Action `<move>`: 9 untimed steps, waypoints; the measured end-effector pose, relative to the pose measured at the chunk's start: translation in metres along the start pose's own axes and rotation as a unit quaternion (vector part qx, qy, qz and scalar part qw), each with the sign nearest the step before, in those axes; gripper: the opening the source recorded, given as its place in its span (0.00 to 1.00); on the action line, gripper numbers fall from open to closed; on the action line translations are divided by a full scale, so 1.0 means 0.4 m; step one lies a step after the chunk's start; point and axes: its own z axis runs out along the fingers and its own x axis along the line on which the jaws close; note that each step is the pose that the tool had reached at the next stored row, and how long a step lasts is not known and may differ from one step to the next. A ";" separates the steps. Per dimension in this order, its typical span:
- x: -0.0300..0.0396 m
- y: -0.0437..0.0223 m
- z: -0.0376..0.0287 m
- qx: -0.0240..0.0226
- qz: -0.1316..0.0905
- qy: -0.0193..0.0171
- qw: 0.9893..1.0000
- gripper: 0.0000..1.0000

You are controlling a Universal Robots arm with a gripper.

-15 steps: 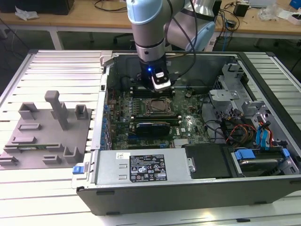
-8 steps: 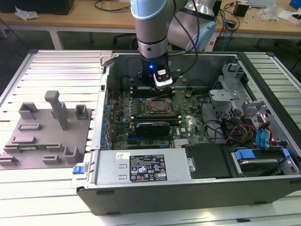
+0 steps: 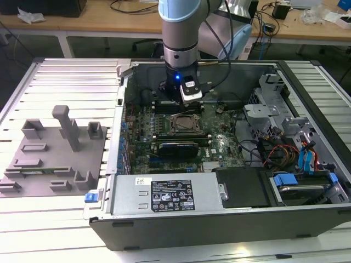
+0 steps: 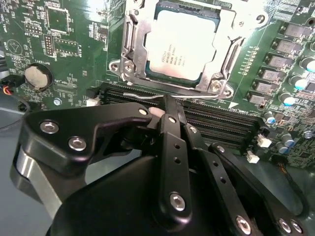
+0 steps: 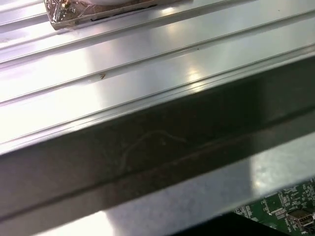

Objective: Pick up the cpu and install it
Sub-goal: 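Install the first cpu locking lever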

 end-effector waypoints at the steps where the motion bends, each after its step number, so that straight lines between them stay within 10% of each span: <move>1: 0.000 0.000 0.000 0.000 0.000 0.000 1.000 0.11; 9: -0.018 0.006 0.002 0.001 0.000 0.003 1.000 0.11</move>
